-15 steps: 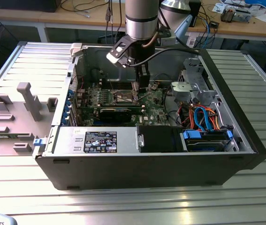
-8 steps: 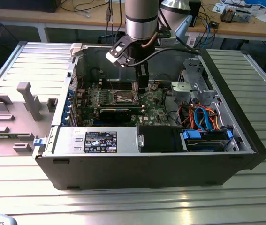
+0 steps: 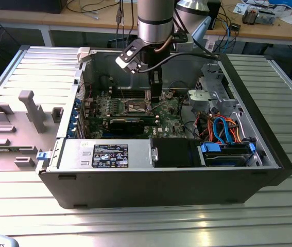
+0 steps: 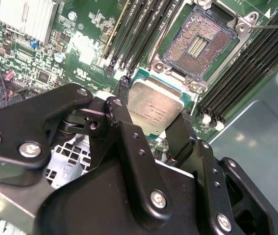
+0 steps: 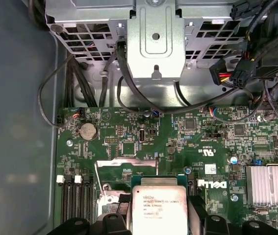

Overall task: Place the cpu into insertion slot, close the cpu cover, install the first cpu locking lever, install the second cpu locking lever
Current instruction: 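Place the cpu into insertion slot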

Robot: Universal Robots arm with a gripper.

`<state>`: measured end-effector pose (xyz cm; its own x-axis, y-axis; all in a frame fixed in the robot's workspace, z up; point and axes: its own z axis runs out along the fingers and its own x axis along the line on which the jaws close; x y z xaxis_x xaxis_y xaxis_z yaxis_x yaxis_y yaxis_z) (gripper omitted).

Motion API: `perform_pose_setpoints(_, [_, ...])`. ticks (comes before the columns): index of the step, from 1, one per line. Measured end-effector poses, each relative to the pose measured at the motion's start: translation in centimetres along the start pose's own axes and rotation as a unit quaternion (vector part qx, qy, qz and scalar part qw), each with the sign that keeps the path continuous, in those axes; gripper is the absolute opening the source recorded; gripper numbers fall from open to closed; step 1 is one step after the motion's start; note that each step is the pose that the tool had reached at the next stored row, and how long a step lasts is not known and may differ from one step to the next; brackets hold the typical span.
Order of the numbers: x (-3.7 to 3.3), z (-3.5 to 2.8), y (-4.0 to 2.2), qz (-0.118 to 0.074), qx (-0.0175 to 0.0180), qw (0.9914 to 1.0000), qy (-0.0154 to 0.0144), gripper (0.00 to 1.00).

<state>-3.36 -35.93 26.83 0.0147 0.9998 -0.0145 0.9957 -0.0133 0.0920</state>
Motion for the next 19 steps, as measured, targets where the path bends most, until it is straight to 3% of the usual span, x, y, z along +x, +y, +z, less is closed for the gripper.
perform_pose_setpoints(19, [0.0, 0.06, -0.01, 0.036, 0.0005, 0.99935, -0.0037, 0.54])
